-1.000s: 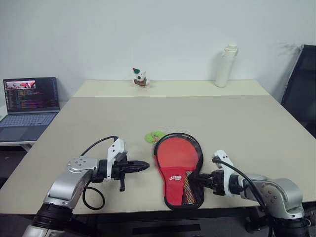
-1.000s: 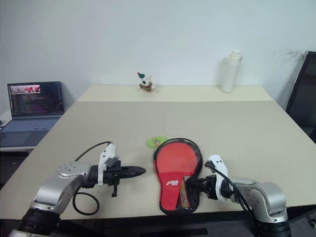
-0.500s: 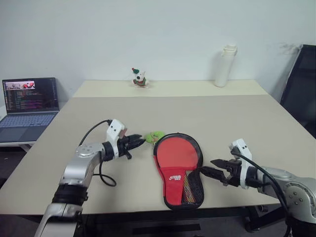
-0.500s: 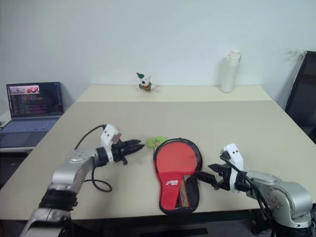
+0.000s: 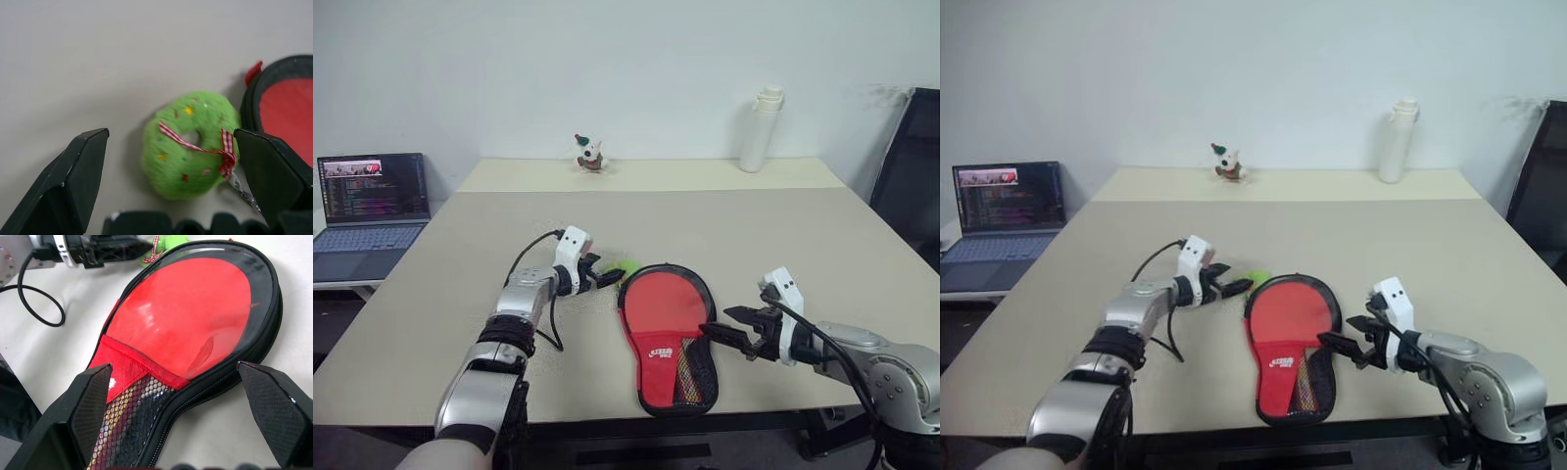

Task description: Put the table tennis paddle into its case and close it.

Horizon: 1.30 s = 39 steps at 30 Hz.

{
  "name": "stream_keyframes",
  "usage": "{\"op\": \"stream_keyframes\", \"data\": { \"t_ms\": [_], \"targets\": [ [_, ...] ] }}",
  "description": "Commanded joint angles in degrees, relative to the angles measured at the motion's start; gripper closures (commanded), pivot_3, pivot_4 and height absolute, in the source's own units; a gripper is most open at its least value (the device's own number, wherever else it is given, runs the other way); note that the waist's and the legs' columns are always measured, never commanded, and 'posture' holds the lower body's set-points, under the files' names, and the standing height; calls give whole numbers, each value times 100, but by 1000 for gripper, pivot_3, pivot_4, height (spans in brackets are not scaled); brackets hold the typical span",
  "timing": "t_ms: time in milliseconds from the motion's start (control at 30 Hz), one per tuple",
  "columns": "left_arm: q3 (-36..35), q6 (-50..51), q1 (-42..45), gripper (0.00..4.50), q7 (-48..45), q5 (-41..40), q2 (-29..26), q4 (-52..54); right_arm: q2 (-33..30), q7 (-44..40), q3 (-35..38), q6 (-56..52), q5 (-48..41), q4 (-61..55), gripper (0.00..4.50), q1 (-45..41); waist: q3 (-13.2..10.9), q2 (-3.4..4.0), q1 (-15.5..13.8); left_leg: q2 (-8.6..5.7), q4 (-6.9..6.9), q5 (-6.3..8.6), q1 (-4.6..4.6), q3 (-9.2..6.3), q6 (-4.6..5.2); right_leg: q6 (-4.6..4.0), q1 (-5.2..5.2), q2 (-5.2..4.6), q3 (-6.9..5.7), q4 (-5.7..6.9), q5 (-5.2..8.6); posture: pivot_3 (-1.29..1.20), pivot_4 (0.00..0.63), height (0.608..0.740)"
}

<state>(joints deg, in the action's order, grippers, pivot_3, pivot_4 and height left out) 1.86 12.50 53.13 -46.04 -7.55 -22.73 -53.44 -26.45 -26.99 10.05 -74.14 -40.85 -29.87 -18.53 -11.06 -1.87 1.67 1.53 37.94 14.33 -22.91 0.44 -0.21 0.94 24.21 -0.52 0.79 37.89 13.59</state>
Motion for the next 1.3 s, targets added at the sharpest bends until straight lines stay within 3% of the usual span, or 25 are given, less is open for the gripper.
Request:
{"op": "stream_keyframes", "data": {
  "t_ms": [33,100,200,333,567,700,833,1133,1300],
  "targets": [
    [44,-200,281,38,-39,204,61,-455,-50,57,23,170,-48,-103,0,-65,0,0,-1,0,0,0,-1,1,0,0,0,0,-1,0,0,0,150,740],
    [39,-251,326,38,-41,277,94,-632,-72,82,1,233,-16,-125,0,-70,0,0,-1,0,0,0,0,1,0,0,0,0,-1,0,0,0,150,740],
    [0,-304,293,663,-84,311,149,-707,-165,93,-148,486,129,-138,0,-177,0,-1,-3,0,0,0,1,1,0,0,-1,-1,-1,2,0,0,150,740],
    [-53,-312,229,2072,-130,290,191,-666,-123,91,-364,905,293,-29,0,-472,1,-1,-1,0,1,0,3,1,0,0,-1,-1,-1,4,0,0,150,740],
    [-101,-268,97,4424,-164,247,211,-466,571,123,-1246,1768,810,858,0,-1276,2,-2,1,2,3,-1,10,4,-1,0,-4,3,-2,11,-1,0,150,740],
    [-150,-295,21,4478,-59,256,168,-278,627,-155,-2409,2025,1361,1171,0,-1422,2,-2,5,3,3,-1,6,3,-1,0,-2,1,-1,10,-1,0,150,740],
    [-172,-280,-38,4478,-45,276,88,-80,715,19,-3089,2307,2059,1708,0,-1384,2,-2,4,4,4,-1,6,1,-1,-1,1,0,-2,12,-2,0,150,740],
    [-100,-560,216,4478,195,531,-12,-361,738,89,-3108,2487,2566,2160,0,-1077,4,-5,6,4,6,-1,10,0,-1,-1,-1,0,-4,16,-2,0,150,740],
    [154,-1078,1163,4478,896,1072,102,-1558,717,10,-3142,2429,2607,2092,0,-836,13,-20,-3,0,14,-1,11,1,-1,-1,-7,2,-21,18,-5,0,150,740]
  ]
}}
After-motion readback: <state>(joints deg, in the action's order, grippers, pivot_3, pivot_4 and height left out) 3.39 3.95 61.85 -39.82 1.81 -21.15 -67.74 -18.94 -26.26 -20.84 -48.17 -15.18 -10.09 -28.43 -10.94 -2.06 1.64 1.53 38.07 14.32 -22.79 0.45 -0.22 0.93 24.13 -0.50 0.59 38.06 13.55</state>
